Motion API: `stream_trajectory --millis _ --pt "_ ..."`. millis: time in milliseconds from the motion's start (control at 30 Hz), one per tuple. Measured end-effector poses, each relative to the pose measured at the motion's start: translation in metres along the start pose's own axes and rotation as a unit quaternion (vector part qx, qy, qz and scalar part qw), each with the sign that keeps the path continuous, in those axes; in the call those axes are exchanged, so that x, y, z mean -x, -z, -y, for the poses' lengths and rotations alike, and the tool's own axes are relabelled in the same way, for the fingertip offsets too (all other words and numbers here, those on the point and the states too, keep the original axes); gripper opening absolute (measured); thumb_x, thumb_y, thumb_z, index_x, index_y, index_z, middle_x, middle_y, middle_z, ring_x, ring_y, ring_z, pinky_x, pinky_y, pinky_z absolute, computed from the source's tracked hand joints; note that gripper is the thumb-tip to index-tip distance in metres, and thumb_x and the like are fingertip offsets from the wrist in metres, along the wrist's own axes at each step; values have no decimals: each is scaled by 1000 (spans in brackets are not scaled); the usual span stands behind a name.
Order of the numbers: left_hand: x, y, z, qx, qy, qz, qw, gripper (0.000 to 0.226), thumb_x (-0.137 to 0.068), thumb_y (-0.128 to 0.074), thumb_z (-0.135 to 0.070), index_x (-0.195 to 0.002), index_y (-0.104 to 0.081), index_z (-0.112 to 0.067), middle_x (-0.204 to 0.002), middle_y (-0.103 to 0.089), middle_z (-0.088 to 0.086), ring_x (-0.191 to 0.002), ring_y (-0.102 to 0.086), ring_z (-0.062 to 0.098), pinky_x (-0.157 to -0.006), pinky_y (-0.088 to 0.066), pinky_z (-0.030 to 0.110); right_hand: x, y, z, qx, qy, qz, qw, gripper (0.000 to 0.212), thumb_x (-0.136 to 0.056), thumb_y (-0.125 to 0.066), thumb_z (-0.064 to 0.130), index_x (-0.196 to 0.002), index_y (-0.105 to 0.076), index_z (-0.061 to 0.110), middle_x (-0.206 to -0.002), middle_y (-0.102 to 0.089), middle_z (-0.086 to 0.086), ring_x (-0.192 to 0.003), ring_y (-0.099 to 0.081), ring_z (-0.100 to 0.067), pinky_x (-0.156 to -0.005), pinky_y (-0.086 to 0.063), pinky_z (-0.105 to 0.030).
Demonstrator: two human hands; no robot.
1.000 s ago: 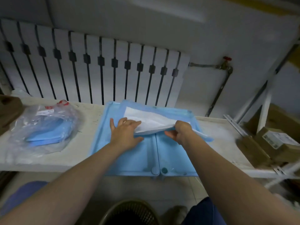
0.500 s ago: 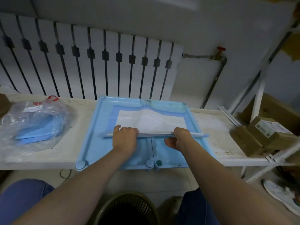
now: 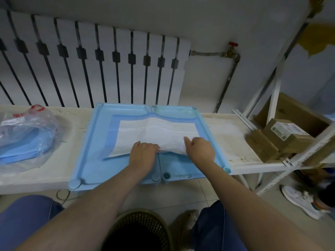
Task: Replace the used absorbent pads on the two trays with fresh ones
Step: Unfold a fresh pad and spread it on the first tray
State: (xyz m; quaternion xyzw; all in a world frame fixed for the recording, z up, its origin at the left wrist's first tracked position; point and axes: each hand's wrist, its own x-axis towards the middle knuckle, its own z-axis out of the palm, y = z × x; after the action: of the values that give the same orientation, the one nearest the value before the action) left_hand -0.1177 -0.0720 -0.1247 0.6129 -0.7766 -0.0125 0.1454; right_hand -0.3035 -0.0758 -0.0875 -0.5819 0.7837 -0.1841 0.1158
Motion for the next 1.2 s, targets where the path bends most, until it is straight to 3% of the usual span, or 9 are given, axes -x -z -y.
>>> stream_trajectory --millis 67,133,200,367,533,733,900,1067,1200 --pt "-4 2 -4 4 -8 -17 1000 33 -88 -43 -6 -97 -66 -28 -90 -68 -3 -88 -59 18 -107 -30 32 2 -4 12 28 159 -19 987 39 -88 -52 54 -93 -62 17 -101 -64 -6 -102 -55 -27 -80 -44 -34" --pt "-6 5 -8 0 -20 -29 999 33 -90 -42 -9 -102 -66 -28 -94 -69 -3 -94 -61 17 -110 -24 31 5 -15 26 121 264 42 956 44 -87 -57 50 -119 -58 20 -118 -59 -3 -116 -48 -26 -96 -37 -39" --pt "-5 12 -7 -23 -33 -28 999 35 -90 -41 -7 -107 -65 -27 -98 -68 -4 -99 -60 16 -112 -19 30 7 -28 30 230 313 46 920 30 -92 -50 30 -119 -57 19 -115 -63 -4 -114 -52 -27 -101 -31 -37" --pt "6 25 49 -91 22 18 995 47 -85 -44 -3 -124 -55 -28 -113 -65 -1 -112 -57 17 -116 -14 29 4 -28 25 266 247 32 931 24 -89 -44 8 -106 -60 14 -102 -67 -7 -96 -61 -27 -89 -36 -30" --pt "17 35 90 -83 97 -21 992 34 -82 -50 -1 -109 -61 -18 -93 -70 3 -89 -63 26 -97 -31 29 3 -27 30 256 188 65 946 22 -91 -44 12 -107 -58 13 -107 -65 -8 -97 -61 -27 -77 -37 -29" --pt "16 43 84 6 28 -113 993 10 -88 -57 -11 -91 -64 -17 -78 -66 2 -81 -59 28 -88 -37 33 10 -43 71 113 300 70 944 50 -93 -49 48 -136 -48 22 -124 -64 -2 -113 -58 -26 -98 -41 -35" --pt "15 44 75 61 -1 -164 985 18 -95 -54 -25 -80 -63 -20 -76 -66 -6 -77 -58 19 -88 -41 32 22 -43 109 133 394 52 908 37 -102 -34 31 -103 -63 8 -96 -69 -13 -89 -62 -32 -72 -40 -32" --pt "17 49 87 87 88 -200 972 18 -94 -48 -11 -78 -53 -16 -73 -59 1 -66 -45 20 -75 -35 31 19 -38 90 183 357 75 913 37 -103 -32 32 -106 -61 10 -102 -67 -14 -94 -60 -33 -74 -41 -32" --pt "17 46 98 70 194 -202 957 20 -98 -41 -14 -89 -57 -8 -77 -63 10 -75 -56 32 -75 -34 36 14 -31 55 228 311 75 920 35 -102 -34 31 -110 -62 12 -105 -67 -13 -96 -61 -33 -77 -44 -32"
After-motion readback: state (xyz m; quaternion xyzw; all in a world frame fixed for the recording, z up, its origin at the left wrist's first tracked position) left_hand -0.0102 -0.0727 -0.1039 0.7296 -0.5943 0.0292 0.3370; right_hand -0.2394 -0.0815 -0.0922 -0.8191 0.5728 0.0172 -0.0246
